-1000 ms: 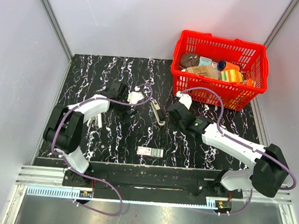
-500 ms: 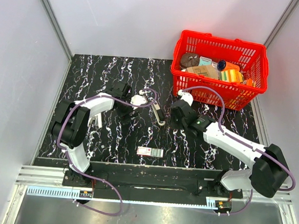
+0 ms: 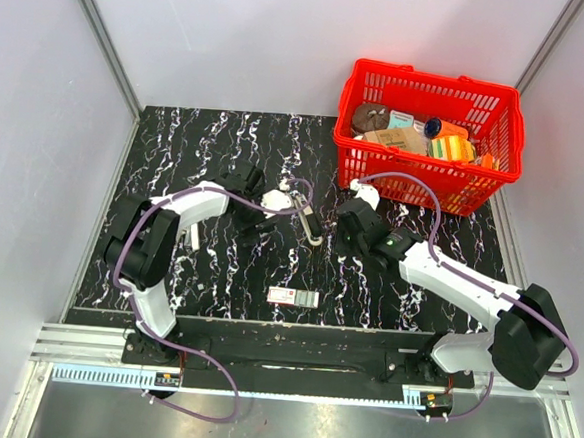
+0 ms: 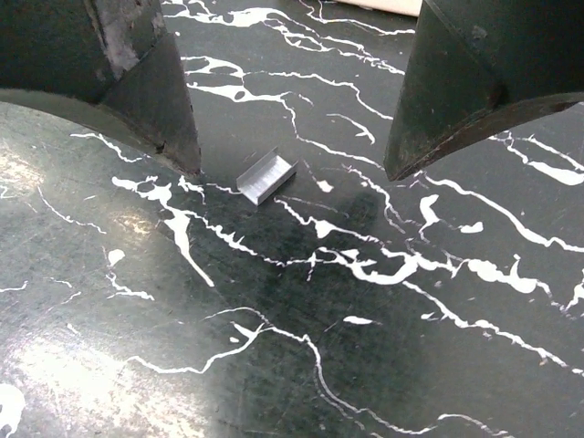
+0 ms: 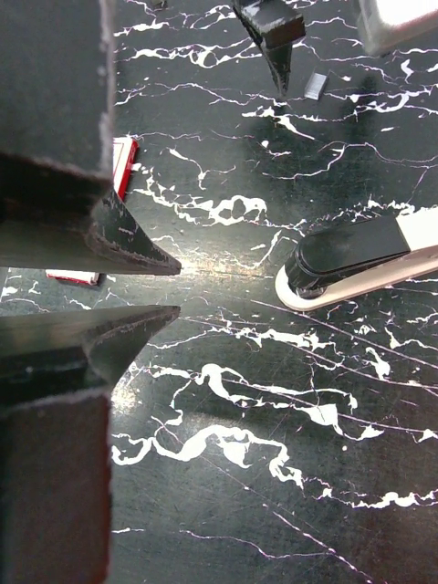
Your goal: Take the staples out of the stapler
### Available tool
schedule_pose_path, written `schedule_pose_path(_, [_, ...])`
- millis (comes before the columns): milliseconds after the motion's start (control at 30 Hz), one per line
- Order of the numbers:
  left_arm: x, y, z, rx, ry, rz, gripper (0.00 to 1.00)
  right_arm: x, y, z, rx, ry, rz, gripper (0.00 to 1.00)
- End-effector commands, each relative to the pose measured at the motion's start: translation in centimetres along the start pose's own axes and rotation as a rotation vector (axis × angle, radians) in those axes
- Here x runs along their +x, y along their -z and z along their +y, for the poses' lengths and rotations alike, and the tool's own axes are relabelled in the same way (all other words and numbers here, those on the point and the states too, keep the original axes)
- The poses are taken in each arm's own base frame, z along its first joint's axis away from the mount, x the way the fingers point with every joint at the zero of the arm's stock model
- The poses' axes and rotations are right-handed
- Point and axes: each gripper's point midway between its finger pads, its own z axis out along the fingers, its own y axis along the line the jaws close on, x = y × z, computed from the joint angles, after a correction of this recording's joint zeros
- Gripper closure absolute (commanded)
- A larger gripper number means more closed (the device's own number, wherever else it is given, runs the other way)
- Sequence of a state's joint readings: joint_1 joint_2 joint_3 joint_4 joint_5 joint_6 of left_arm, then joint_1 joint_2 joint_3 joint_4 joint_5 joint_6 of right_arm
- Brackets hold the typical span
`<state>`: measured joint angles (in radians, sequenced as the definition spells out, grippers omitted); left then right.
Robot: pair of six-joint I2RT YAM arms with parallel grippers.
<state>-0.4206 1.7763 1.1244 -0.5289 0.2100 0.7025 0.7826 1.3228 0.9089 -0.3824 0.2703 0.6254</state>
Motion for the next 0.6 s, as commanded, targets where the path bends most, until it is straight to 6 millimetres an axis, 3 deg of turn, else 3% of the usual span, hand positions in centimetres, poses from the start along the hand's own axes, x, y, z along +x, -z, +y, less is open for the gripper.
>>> schedule_pose_path(0, [-0.1,-0.9,0.3,-0.004,-0.064,0.028,0.14,-1.4,0.5,0.2,-0.026,-0.012,-0.048,0.76])
schedule_pose_path(267, [0.1,-1.6,1.2,-0.027,-0.075,0.064,0.18,-1.8,0.3,-0.2,-0.018,-0.01,-0.057,0.79])
schedule_pose_path(567, [0.0,-1.9,1.8,-0.051,-0.061,0.075,0.46,-2.1,0.5,-0.6,-0.012,-0.017,-0.072,0.87])
